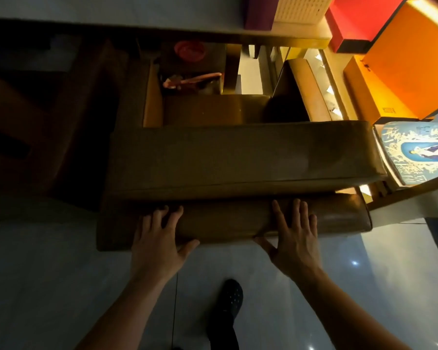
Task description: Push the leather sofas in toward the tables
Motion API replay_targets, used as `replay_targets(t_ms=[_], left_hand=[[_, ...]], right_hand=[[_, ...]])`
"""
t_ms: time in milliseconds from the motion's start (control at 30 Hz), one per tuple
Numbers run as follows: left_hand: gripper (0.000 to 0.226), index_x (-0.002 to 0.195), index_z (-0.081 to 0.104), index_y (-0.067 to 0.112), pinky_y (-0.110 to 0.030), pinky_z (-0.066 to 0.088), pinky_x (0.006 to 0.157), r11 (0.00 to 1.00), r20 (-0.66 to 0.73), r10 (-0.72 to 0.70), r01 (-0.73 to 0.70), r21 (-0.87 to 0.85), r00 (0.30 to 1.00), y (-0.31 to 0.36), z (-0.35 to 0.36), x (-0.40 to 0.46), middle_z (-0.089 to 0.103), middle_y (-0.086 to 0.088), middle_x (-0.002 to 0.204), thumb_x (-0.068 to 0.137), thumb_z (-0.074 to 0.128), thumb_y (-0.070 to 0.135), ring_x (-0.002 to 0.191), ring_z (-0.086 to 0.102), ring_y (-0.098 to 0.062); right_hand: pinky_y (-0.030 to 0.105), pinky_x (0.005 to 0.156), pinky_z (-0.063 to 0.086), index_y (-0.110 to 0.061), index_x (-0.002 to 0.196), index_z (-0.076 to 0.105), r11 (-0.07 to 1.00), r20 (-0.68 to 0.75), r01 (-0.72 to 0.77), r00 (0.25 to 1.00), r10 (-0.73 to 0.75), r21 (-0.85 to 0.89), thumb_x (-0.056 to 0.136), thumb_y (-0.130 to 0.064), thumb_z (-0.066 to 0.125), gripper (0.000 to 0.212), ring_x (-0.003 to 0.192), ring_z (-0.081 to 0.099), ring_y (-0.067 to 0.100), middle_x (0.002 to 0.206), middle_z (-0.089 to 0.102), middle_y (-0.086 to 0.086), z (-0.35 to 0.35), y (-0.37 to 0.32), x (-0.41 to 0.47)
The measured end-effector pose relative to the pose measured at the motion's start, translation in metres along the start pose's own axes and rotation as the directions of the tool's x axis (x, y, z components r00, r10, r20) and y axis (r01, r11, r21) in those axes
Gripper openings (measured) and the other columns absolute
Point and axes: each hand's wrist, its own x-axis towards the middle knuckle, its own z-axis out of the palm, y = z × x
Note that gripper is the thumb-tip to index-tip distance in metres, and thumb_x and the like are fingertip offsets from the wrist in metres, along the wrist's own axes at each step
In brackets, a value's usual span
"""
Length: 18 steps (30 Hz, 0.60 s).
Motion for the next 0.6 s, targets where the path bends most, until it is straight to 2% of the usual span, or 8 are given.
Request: replay_targets(t_ms=[167,300,467,600], left_hand=[[0.085,0.142,0.042,0.039,-0.047,0.045,0.099,1.000,0.022,0.001,-0.001,0.008,1.000,-0.022,0.003,-0.035,0.046,0.000,0.138,0.071,0.053,0.082,0.121,0.040,-0.025],[0.086,0.141,0.045,0.038,-0.050,0.048,0.097,1.000,0.054,0.019,-0.019,0.006,0.998,-0.033,0.002,-0.050,0.049,0.002,0.138,0.068,0.057,0.081,0.120,0.039,-0.023],[0.086,0.133,0.056,0.033,-0.055,0.052,0.091,0.999,0.043,0.039,-0.040,0.024,0.998,-0.035,0.004,-0.048,0.058,-0.001,0.129,0.060,0.072,0.075,0.112,0.046,-0.025],[0.086,0.126,0.063,0.031,-0.059,0.051,0.089,0.996,0.061,0.052,-0.057,0.076,0.997,-0.037,0.009,-0.042,0.065,-0.002,0.117,0.053,0.078,0.074,0.106,0.055,-0.029]], right_hand=[[0.062,0.118,0.017,-0.032,0.159,-0.002,1.000,0.039,-0.026,0.999,0.025,0.002,0.080,-0.091,0.020,0.101,0.150,0.007,0.045,0.163,0.004,0.026,0.008,-0.021,-0.048],[0.068,0.106,0.036,-0.025,0.157,0.023,0.997,0.056,-0.073,0.996,0.073,0.003,0.080,-0.089,0.026,0.100,0.141,0.032,0.051,0.155,0.028,0.033,0.011,-0.033,-0.067],[0.068,0.099,0.043,-0.025,0.155,0.029,0.995,0.077,-0.096,0.992,0.099,-0.033,0.078,-0.089,0.028,0.100,0.135,0.040,0.053,0.150,0.037,0.034,0.010,-0.037,-0.067],[0.067,0.088,0.050,-0.022,0.151,0.039,0.990,0.148,-0.125,0.980,0.133,-0.062,0.076,-0.090,0.027,0.102,0.125,0.050,0.055,0.141,0.047,0.035,0.008,-0.037,-0.062]])
